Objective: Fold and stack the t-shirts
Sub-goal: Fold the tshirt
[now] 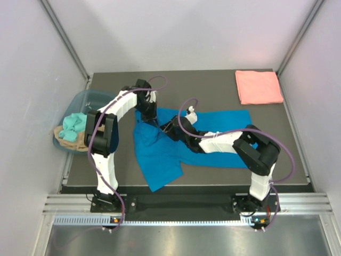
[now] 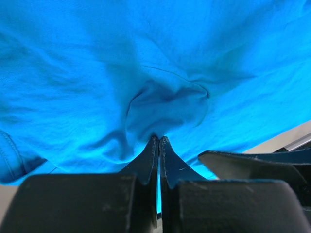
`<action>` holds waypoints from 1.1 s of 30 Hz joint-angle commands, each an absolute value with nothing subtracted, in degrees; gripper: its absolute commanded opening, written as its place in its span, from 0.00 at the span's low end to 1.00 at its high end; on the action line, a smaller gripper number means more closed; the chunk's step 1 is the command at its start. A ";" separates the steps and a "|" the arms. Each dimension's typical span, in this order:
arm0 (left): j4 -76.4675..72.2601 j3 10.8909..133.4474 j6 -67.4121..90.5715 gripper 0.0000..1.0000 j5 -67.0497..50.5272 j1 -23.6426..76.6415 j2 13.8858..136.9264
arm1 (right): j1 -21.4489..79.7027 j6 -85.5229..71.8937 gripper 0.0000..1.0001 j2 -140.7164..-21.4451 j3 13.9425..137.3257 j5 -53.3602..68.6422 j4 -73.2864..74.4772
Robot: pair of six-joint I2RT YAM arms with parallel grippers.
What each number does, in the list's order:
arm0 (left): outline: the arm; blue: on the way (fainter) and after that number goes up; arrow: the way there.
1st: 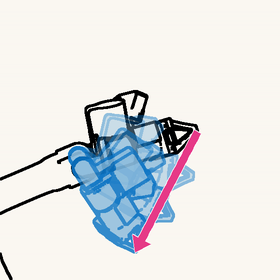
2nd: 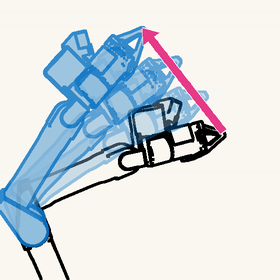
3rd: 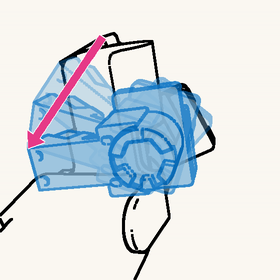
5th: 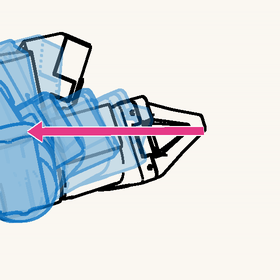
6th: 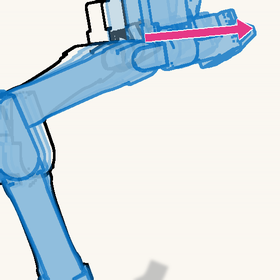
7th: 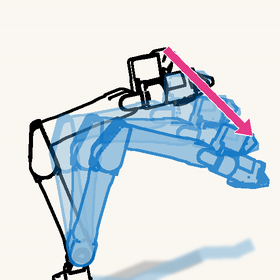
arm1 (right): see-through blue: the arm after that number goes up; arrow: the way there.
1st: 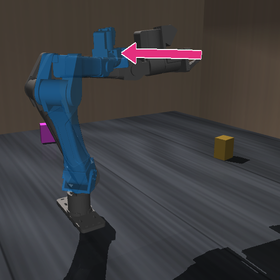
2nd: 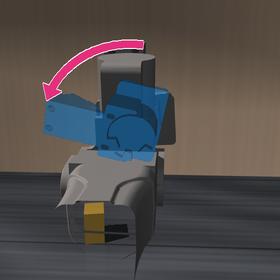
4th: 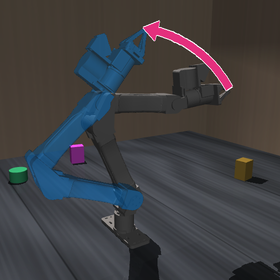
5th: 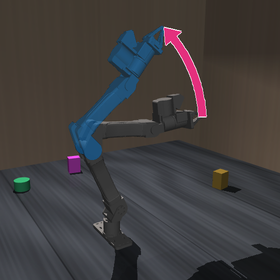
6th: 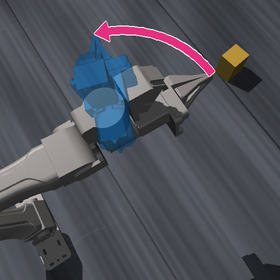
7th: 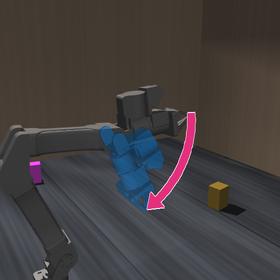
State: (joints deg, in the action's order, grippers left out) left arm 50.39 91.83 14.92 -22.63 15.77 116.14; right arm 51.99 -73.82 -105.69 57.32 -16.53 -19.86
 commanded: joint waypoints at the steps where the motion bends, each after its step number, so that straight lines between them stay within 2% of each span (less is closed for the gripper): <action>1: 50.27 93.34 14.94 0.00 -22.32 15.29 115.93 | 53.26 -80.14 0.39 -107.58 62.39 -20.91 -13.82; 10: 49.84 92.64 15.03 0.00 -22.41 13.80 116.37 | 53.96 -86.39 0.37 -108.19 63.63 -23.99 -8.00; 33: 48.69 90.53 15.38 0.02 -24.70 13.27 116.28 | 53.96 -88.15 0.36 -115.58 69.61 -22.50 -9.58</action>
